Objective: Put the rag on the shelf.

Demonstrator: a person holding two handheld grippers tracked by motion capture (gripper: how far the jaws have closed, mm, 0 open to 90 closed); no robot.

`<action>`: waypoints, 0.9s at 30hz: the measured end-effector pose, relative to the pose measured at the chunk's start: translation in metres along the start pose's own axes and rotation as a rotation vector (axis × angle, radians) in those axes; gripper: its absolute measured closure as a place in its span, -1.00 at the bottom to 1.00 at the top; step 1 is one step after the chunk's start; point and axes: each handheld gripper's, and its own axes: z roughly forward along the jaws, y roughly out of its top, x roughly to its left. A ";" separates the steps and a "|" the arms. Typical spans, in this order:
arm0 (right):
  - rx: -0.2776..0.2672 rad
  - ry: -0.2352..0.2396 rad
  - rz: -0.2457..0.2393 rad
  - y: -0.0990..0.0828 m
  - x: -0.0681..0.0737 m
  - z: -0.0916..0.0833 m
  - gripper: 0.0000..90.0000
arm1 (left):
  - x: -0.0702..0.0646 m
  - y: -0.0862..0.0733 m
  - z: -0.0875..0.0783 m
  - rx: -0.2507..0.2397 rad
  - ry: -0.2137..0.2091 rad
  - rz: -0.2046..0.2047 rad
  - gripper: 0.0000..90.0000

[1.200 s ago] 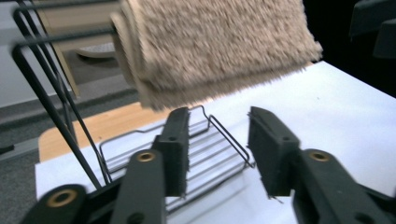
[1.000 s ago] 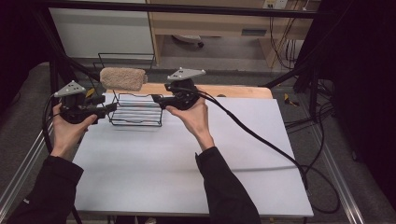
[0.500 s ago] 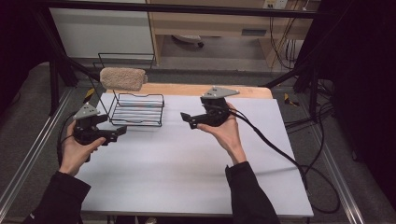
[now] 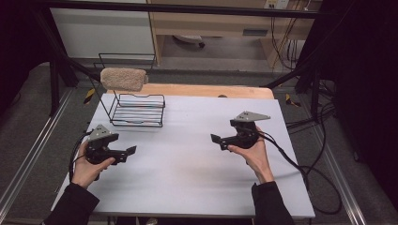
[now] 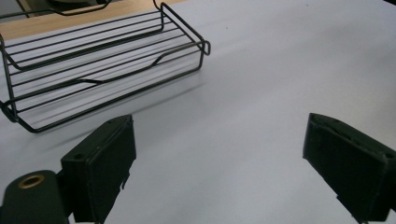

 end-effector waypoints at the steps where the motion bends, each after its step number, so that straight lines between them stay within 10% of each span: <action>1: 0.003 0.002 0.006 -0.006 -0.003 -0.002 -0.99 | -0.001 -0.002 0.001 0.001 0.000 0.003 -0.79; 27: 0.085 -0.002 0.077 -0.120 -0.045 -0.051 -0.99 | -0.016 -0.048 0.015 0.051 -0.055 0.023 -0.79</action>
